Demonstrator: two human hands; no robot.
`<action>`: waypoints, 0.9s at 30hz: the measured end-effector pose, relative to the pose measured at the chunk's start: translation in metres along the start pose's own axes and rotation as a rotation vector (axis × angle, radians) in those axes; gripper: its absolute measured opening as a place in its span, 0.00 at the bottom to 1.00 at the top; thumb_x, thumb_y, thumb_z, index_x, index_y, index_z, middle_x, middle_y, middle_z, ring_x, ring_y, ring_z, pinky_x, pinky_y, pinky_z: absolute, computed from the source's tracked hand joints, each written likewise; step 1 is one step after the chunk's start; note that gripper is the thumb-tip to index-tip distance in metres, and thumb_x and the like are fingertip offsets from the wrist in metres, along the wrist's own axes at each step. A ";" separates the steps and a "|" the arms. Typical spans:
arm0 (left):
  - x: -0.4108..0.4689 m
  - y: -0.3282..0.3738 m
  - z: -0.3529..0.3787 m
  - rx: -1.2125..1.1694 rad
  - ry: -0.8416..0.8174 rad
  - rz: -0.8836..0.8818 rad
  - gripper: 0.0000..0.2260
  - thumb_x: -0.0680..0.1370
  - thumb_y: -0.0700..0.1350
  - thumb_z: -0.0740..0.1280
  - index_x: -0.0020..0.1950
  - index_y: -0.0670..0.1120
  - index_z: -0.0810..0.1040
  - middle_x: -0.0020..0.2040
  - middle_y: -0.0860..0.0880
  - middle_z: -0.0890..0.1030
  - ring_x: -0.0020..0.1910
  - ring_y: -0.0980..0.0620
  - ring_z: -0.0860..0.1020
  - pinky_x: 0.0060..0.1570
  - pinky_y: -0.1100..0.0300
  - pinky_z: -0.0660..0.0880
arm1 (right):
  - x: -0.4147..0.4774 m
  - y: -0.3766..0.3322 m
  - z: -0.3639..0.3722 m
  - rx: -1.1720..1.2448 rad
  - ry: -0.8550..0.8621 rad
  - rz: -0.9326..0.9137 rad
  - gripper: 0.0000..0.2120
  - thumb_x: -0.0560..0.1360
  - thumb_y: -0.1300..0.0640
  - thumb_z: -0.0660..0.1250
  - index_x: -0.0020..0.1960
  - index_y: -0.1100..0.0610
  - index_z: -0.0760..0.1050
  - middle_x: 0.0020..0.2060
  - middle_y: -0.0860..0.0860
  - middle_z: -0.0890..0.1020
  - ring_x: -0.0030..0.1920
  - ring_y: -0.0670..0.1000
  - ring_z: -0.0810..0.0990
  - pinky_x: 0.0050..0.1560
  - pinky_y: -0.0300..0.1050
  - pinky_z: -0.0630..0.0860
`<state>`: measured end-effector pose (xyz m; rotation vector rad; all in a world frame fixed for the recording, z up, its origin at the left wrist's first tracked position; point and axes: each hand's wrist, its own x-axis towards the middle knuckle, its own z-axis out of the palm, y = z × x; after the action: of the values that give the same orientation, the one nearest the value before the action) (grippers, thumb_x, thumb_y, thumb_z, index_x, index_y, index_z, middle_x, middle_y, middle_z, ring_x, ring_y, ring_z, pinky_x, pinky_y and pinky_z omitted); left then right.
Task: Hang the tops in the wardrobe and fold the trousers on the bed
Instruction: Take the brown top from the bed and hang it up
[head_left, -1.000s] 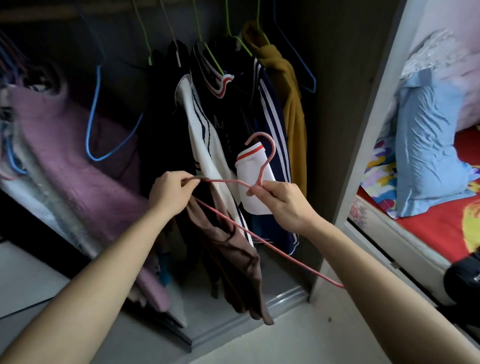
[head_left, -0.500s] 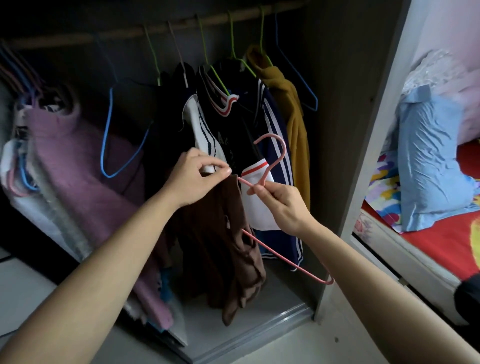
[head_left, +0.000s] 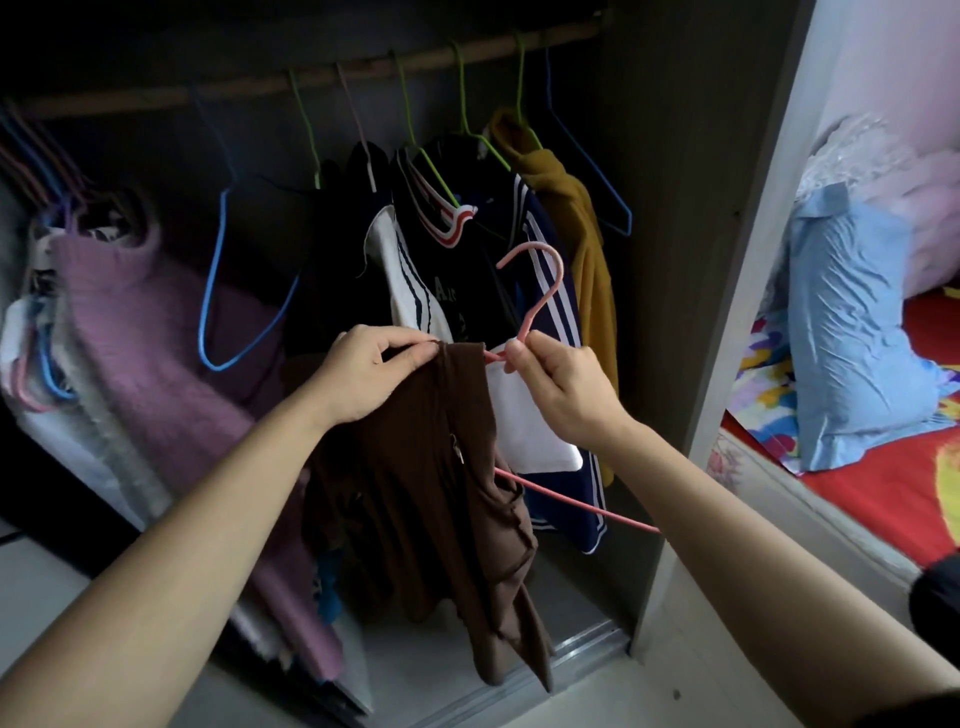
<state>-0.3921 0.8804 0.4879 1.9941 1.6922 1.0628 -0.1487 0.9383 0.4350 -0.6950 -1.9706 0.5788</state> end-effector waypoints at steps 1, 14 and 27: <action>0.000 0.002 0.002 -0.010 -0.018 0.011 0.09 0.76 0.55 0.70 0.54 0.57 0.85 0.52 0.58 0.85 0.57 0.60 0.81 0.64 0.59 0.74 | 0.001 -0.001 0.002 -0.018 -0.017 -0.012 0.17 0.85 0.49 0.57 0.48 0.58 0.78 0.30 0.47 0.76 0.28 0.49 0.73 0.28 0.44 0.69; -0.002 0.001 0.016 -0.257 0.101 -0.094 0.10 0.80 0.47 0.69 0.60 0.49 0.83 0.53 0.54 0.85 0.56 0.58 0.81 0.63 0.57 0.75 | -0.039 0.003 0.025 -0.429 -0.147 -0.054 0.21 0.81 0.41 0.61 0.67 0.53 0.75 0.52 0.48 0.77 0.52 0.47 0.76 0.51 0.45 0.75; 0.006 0.006 0.041 -0.031 0.327 -0.299 0.26 0.67 0.75 0.67 0.39 0.52 0.78 0.34 0.58 0.81 0.37 0.58 0.79 0.40 0.56 0.75 | -0.055 0.006 0.053 0.056 -0.275 0.231 0.21 0.75 0.49 0.74 0.60 0.53 0.67 0.40 0.49 0.80 0.38 0.47 0.80 0.41 0.46 0.77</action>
<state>-0.3590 0.8935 0.4664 1.5443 2.0419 1.3453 -0.1726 0.8990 0.3733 -0.8512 -2.1304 0.9066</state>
